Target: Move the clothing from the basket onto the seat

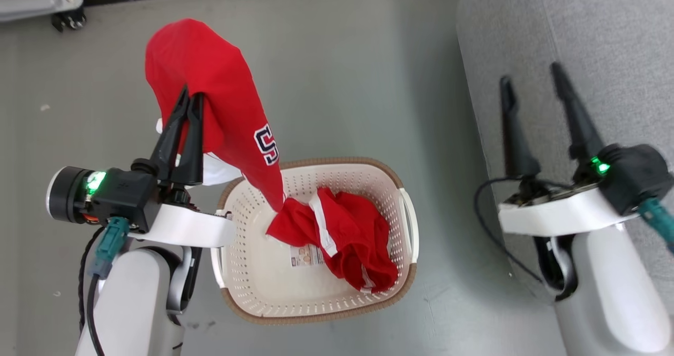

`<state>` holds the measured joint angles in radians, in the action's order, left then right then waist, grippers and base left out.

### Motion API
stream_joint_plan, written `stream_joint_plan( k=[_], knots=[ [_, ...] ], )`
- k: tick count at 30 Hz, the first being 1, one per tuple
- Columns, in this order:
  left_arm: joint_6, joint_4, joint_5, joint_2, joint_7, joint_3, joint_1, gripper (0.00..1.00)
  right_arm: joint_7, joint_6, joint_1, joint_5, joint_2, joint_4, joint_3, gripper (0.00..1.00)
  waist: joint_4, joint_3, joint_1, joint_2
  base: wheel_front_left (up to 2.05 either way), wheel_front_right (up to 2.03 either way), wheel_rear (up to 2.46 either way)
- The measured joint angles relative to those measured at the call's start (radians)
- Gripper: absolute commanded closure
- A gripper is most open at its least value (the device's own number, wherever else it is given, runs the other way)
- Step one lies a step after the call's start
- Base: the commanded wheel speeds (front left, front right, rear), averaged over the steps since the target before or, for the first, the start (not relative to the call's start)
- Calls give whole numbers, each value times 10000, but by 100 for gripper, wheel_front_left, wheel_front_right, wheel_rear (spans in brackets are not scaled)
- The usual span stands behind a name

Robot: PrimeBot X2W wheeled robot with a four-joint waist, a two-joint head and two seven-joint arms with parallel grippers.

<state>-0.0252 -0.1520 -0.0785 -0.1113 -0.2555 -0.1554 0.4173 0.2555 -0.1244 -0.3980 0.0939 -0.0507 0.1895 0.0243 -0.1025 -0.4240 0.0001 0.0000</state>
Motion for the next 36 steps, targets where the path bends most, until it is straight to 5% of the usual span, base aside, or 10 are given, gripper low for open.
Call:
stream_joint_plan(
  k=[11,36],
  knots=[
    [171,291,23,127,0,-297,-295,100,0,0,686,40,-405,174,1208,0,270,1028,0,0,0,0,0],
    [826,194,407,-27,0,-1290,-624,100,-476,0,1360,1743,-1737,782,5687,0,924,3377,0,0,0,0,0]
  ],
)
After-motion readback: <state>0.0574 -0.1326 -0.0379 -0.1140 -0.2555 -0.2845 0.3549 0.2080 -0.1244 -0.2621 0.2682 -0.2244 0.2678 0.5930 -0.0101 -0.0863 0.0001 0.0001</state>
